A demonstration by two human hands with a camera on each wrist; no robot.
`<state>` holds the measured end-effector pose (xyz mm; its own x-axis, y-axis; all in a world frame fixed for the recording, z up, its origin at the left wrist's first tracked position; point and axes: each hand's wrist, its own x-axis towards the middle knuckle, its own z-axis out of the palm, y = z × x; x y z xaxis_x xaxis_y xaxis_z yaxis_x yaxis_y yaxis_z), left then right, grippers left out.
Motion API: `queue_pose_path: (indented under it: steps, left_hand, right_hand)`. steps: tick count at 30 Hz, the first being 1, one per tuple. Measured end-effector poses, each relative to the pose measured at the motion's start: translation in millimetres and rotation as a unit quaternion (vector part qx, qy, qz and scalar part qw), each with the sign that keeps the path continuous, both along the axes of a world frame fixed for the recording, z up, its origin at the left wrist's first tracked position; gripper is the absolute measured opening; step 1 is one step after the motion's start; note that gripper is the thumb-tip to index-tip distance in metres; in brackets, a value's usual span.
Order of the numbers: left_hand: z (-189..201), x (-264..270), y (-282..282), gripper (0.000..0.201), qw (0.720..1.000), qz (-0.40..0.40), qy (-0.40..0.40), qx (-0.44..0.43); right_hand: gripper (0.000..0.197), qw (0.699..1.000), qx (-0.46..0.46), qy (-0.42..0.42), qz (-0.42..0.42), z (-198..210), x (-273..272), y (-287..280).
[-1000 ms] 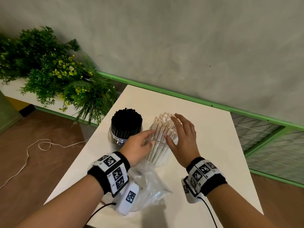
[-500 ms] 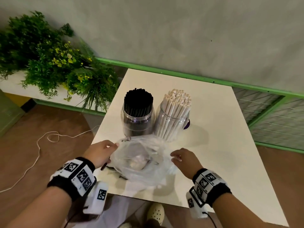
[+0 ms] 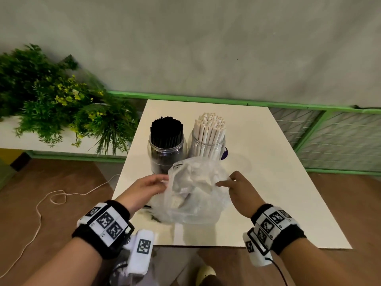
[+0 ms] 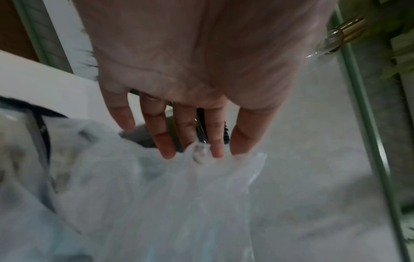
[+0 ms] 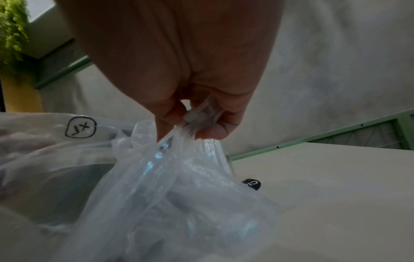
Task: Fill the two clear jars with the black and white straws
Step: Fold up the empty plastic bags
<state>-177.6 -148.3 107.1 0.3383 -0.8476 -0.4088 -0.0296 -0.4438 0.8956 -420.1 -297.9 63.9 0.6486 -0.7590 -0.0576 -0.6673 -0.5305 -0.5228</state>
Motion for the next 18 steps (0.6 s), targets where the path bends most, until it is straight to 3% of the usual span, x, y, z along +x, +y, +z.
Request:
queue_pose_path:
  steps: [3,6,8,11,13,15,18]
  left_hand:
    - [-1,-12,-11,0.023,0.999,0.026,0.011,-0.034]
    - [0,-23,-23,0.023,0.995,0.046,-0.044,-0.078]
    - [7,-23,-29,0.032,0.983,0.039,-0.138,-0.117]
    - [22,-10,-31,0.04,0.914,0.024,-0.396,-0.087]
    - [30,-2,-32,0.043,0.865,-0.005,-0.501,-0.041]
    - [34,1,-35,0.049,0.843,-0.014,-0.538,-0.012]
    - [40,1,-40,0.055,0.852,-0.029,-0.523,0.0]
  right_hand:
    - [0.019,0.998,-0.02,-0.045,-0.047,13,-1,1]
    - [0.024,0.995,-0.059,-0.039,-0.074,24,-3,-5]
    - [0.028,0.992,-0.093,0.023,-0.083,33,-7,-13]
    - [0.038,0.981,-0.168,0.049,-0.089,43,-20,-33]
    - [0.051,0.973,-0.215,0.039,-0.069,47,-26,-43]
    - [0.052,0.968,-0.244,0.024,-0.048,51,-28,-54]
    - [0.039,0.979,-0.194,-0.046,-0.032,63,-31,-71]
